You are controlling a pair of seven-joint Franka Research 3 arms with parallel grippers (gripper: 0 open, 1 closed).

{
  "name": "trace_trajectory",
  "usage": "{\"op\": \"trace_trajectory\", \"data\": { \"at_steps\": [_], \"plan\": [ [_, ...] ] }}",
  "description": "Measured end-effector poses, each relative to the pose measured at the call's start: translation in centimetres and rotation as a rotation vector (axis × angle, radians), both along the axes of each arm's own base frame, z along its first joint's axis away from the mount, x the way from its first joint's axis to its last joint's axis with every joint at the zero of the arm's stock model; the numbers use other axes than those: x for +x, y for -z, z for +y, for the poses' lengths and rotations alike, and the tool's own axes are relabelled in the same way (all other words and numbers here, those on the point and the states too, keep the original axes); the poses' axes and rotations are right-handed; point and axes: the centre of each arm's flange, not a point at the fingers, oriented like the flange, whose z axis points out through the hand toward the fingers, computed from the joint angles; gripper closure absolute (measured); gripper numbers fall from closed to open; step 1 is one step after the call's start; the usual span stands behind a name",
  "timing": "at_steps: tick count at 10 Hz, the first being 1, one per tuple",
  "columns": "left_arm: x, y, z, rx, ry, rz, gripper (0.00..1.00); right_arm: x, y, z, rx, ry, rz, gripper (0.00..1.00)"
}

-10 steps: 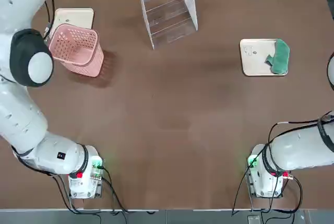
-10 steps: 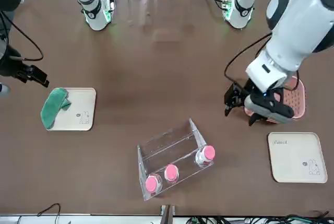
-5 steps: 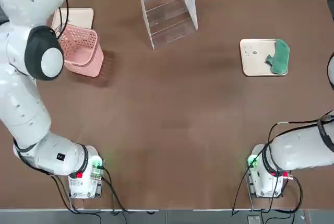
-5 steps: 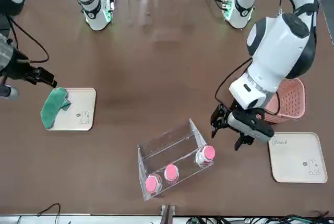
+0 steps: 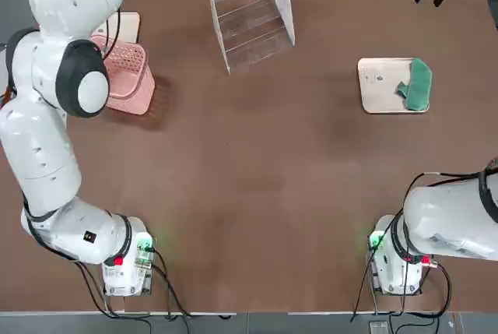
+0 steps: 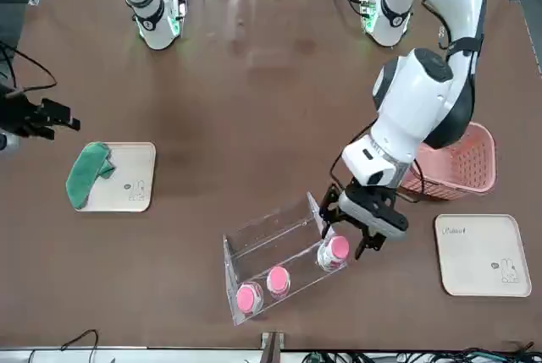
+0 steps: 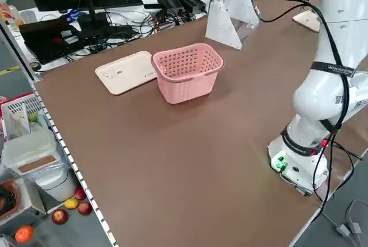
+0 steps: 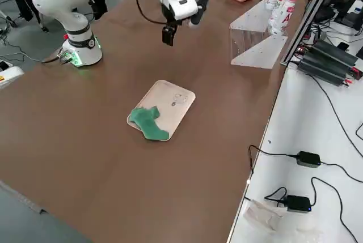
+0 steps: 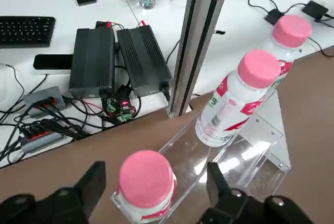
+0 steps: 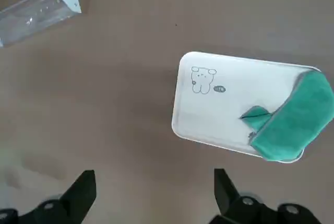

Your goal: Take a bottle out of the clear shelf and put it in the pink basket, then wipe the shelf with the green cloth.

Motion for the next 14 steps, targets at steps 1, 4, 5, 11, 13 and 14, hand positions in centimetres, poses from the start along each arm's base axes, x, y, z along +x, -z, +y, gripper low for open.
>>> {"op": "trace_trajectory", "data": {
  "at_steps": [1,4,5,11,13,14],
  "plan": [
    [0.2,0.5,0.1,0.004,0.001,0.003,0.21,-0.5,1.8,-2.4,0.038,-0.048,-0.004,0.0],
    [0.5,0.5,0.7,0.009,-0.005,-0.003,0.35,-0.9,9.2,-9.0,0.174,-0.121,-0.007,0.0],
    [0.6,0.5,0.7,0.009,-0.006,-0.004,0.42,-1.2,12.2,-11.7,0.236,-0.101,-0.019,0.0],
    [0.6,0.5,0.7,0.008,-0.006,-0.006,0.54,-4.1,25.5,-23.7,0.336,0.113,-0.134,0.0],
    [0.8,0.6,0.9,-0.015,-0.018,-0.008,0.55,-4.5,27.9,-24.8,0.36,0.178,-0.156,0.0],
    [1.0,0.6,1.2,-0.023,-0.025,-0.007,0.55,-4.8,28.6,-25.1,0.371,0.196,-0.155,0.0]
  ]
}}
